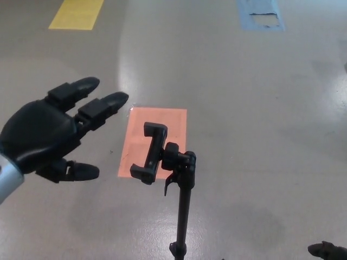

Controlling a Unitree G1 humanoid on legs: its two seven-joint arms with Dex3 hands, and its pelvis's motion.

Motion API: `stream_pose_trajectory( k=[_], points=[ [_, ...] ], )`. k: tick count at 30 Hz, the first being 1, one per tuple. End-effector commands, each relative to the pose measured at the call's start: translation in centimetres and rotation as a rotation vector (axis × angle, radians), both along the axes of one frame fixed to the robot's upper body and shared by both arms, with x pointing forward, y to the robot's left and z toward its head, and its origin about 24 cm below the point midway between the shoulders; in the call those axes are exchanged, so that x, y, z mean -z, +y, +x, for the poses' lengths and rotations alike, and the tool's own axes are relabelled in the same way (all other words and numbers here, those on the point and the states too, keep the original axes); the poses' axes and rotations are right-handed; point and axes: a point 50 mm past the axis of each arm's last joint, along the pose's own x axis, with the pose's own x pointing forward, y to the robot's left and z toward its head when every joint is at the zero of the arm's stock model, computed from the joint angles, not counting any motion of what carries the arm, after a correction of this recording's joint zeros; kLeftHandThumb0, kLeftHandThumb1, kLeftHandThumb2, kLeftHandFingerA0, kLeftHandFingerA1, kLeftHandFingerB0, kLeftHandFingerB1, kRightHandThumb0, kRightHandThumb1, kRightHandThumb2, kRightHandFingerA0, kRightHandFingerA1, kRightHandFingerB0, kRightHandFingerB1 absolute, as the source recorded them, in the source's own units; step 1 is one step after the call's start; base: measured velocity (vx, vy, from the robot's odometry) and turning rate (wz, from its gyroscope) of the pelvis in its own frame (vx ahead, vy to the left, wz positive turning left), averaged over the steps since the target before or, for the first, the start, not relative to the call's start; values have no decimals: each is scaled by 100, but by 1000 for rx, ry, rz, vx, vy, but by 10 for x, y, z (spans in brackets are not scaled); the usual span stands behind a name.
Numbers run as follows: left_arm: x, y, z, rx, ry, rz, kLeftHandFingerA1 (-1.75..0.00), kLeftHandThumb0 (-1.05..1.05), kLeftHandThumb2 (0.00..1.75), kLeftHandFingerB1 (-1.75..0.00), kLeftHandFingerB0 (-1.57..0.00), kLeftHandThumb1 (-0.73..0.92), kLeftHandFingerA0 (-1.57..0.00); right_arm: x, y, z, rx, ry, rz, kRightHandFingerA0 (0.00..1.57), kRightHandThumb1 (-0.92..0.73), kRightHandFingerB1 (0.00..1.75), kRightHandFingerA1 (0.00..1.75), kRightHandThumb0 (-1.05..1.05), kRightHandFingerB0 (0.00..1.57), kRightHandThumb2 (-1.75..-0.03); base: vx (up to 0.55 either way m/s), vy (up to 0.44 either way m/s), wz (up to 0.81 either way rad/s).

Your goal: The robot uses its left hand to grab the top of a phone stand kept on the floor and tilt it upwards to adjust its angle

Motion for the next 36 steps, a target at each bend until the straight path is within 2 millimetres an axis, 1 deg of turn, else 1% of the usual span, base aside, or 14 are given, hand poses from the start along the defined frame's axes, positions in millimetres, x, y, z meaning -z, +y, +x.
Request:
stream_pose_trajectory(
  k=[1,4,8,9,10,11,12,13,14,16,17,18,19,36],
  points=[
    [-10,-14,-2,38,3,54,0,-91,95,-6,0,62,0,-2,-9,-1,5,30,-20,1,-50,47,48,-32,0,-102,0,0,0],
    [-13,-24,-5,64,1,62,-8,-81,90,-13,0,53,0,-2,-9,-1,2,39,-22,1,-51,47,48,-32,0,-101,0,0,0],
    [-17,-35,-7,95,-12,83,-9,-80,90,-13,0,53,0,-3,-8,2,13,39,-19,2,-50,47,48,-31,1,-101,0,0,0],
    [-17,-40,-7,108,-23,100,-15,-78,59,-10,0,67,0,-3,-8,2,9,41,-19,1,-50,47,49,-32,0,-101,0,0,0],
    [-17,-44,-9,123,-28,110,-12,-79,91,-14,0,53,0,-3,-8,3,8,45,-19,1,-50,47,49,-32,0,-101,0,0,0],
    [-18,-45,-9,128,-28,111,-12,-80,77,-8,0,52,0,-3,-8,3,8,47,-20,1,-50,47,49,-32,0,-101,0,0,0],
    [-18,-46,-9,131,-27,111,-12,-80,77,-8,0,52,0,-3,-8,3,8,48,-21,1,-50,47,49,-32,0,-101,0,0,0],
    [-18,-47,-10,133,-24,112,-14,-78,60,-11,0,66,0,-3,-8,3,7,50,-22,1,-50,47,49,-32,0,-101,0,0,0],
    [-17,-50,-10,142,-20,113,-10,-79,90,-13,0,52,0,-4,-8,3,5,53,-23,1,-51,47,49,-32,0,-101,0,0,0],
    [-17,-53,-11,152,-19,116,-8,-81,89,-11,0,52,0,-4,-8,4,4,54,-21,1,-51,47,49,-32,0,-101,0,0,0],
    [-16,-54,-11,154,-17,117,-11,-80,75,-8,0,50,0,-5,-8,5,3,54,-23,1,-51,47,49,-32,0,-101,0,0,0],
    [-15,-55,-11,155,-15,118,-11,-80,75,-8,0,50,0,-5,-8,5,1,54,-25,1,-51,47,49,-32,0,-101,0,0,0],
    [-15,-55,-11,156,-12,117,-9,-78,89,-13,0,50,0,-5,-8,5,-1,55,-27,1,-50,47,49,-32,0,-101,0,0,0],
    [-11,-43,-7,119,2,137,-12,-80,91,-11,0,51,0,-7,-8,8,4,66,-22,1,-50,46,49,-32,0,-101,0,0,0]
  ],
)
